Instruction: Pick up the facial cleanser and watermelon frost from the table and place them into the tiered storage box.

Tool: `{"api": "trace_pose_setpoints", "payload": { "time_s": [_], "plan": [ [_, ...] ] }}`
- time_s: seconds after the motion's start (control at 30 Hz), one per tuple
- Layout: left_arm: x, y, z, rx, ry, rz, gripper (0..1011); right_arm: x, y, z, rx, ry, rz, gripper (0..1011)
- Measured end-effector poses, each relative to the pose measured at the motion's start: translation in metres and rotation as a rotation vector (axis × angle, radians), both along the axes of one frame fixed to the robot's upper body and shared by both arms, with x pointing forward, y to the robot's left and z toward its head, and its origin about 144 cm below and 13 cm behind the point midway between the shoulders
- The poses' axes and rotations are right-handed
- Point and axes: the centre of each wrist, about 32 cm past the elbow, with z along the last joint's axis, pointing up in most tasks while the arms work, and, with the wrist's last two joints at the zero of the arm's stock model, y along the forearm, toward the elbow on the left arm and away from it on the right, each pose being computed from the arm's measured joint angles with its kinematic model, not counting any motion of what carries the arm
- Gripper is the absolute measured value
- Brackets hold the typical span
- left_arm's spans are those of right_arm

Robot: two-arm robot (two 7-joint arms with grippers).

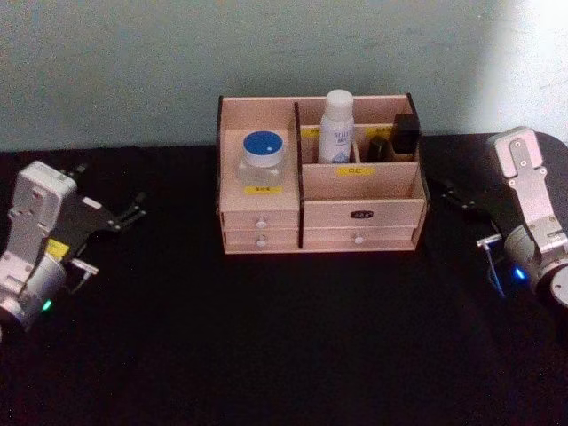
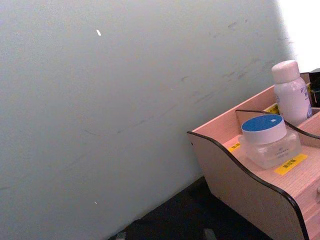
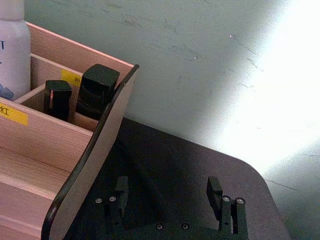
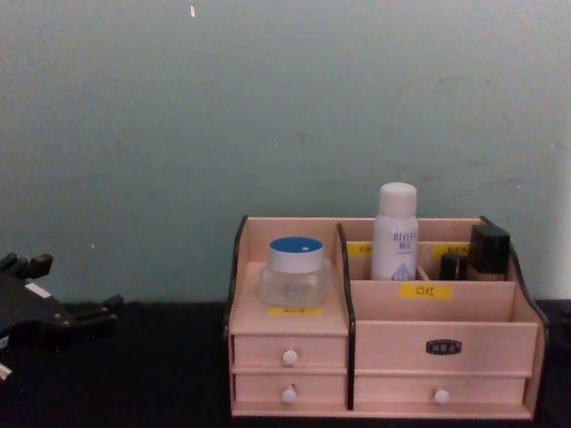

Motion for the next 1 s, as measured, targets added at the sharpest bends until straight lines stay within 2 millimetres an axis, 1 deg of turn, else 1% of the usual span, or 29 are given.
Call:
{"api": "trace_pose_setpoints", "payload": {
  "time_s": [1.0],
  "plan": [
    [0.0,0.0,0.0,0.0,0.0,0.0,1001,0.0,0.0,0.0,0.0,0.0,0.0,1003]
  ]
}}
